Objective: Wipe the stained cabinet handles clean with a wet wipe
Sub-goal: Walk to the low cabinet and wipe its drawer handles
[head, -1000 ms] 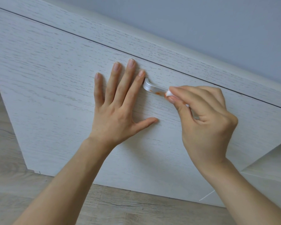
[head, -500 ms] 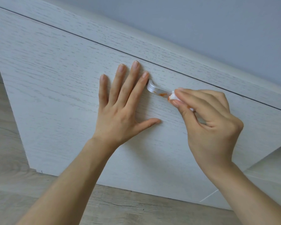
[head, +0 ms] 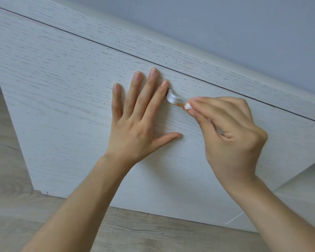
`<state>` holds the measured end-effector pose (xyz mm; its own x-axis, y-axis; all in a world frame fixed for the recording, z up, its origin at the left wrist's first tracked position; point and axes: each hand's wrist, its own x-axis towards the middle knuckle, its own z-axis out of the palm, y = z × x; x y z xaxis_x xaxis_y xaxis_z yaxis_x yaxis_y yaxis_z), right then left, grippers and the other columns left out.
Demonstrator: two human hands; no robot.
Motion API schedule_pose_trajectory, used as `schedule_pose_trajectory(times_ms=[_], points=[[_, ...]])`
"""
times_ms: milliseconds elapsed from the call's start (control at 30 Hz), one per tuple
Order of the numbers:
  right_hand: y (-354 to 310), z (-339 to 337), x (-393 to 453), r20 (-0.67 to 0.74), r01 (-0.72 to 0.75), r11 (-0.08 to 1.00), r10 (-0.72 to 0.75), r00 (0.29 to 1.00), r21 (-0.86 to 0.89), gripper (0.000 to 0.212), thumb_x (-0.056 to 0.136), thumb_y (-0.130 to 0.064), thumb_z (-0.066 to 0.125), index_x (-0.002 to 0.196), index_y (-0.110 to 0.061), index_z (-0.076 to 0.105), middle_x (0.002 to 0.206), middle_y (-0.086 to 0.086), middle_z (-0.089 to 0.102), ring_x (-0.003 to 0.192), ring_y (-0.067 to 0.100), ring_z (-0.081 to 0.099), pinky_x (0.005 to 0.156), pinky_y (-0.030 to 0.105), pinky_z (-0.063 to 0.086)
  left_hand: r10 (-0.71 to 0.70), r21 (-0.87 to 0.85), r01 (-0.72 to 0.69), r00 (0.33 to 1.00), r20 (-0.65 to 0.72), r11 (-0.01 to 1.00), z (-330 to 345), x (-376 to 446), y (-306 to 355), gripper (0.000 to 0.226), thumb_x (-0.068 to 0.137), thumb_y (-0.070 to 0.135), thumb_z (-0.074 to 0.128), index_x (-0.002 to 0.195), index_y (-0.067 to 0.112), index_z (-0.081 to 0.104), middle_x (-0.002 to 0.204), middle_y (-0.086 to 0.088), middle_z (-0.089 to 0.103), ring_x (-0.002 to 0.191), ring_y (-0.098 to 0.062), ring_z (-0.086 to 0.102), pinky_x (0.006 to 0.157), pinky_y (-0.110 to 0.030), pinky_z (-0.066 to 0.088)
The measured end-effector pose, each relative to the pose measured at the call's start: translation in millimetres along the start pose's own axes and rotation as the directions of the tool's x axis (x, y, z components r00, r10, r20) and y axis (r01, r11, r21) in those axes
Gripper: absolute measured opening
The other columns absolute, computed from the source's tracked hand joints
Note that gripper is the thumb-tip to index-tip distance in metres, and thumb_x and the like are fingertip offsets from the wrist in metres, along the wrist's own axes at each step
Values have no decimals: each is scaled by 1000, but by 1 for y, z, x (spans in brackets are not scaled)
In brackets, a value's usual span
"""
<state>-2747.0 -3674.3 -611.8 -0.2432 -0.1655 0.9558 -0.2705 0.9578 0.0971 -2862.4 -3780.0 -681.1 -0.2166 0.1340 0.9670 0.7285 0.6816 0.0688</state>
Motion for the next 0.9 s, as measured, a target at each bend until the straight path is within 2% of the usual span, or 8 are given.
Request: schedule_pose_trajectory(times_ms=[67, 233, 400, 667, 900], points=[[1, -3, -2, -7, -24, 1000, 24, 1000, -7, 6, 84, -4, 70, 89, -3, 74, 86, 4, 71, 76, 25, 62, 80, 15, 45, 2, -3, -2, 1000, 0, 1000, -2, 0, 0, 94, 82, 75, 48, 147, 13, 24, 152, -9, 21, 146, -24, 5, 116, -44, -2], [1, -7, -4, 4, -36, 999, 36, 999, 16, 8, 86, -6, 70, 92, -1, 73, 88, 2, 69, 78, 23, 60, 78, 18, 46, -9, -5, 9, 998, -65, 1000, -4, 1, -6, 93, 81, 73, 52, 145, 10, 28, 150, -11, 30, 141, -24, 23, 115, -43, 13], [-1, 5, 1, -5, 42, 999, -42, 999, -14, 7, 85, -2, 69, 90, 0, 73, 86, 7, 71, 74, 27, 61, 79, 17, 45, -74, 0, 74, 997, -25, 997, -4, 0, -9, 100, 78, 78, 50, 146, 8, 25, 149, -18, 25, 140, -36, 16, 117, -43, -1], [-3, 13, 4, -25, 113, 994, -113, 993, -10, 7, 86, -2, 68, 89, 0, 73, 85, 8, 71, 74, 26, 60, 79, 19, 46, -72, 28, 73, 997, -36, 997, 1, -1, -10, 102, 77, 80, 49, 146, 10, 23, 150, -15, 20, 140, -35, 14, 116, -45, -1], [-10, 11, 1, -41, -28, 1000, 28, 999, -8, 7, 86, -6, 69, 91, -2, 73, 85, 2, 70, 75, 23, 60, 78, 14, 44, -75, 19, 75, 997, -27, 997, 0, -2, -10, 101, 78, 80, 48, 147, 11, 22, 151, -14, 17, 140, -34, 14, 116, -44, -2]])
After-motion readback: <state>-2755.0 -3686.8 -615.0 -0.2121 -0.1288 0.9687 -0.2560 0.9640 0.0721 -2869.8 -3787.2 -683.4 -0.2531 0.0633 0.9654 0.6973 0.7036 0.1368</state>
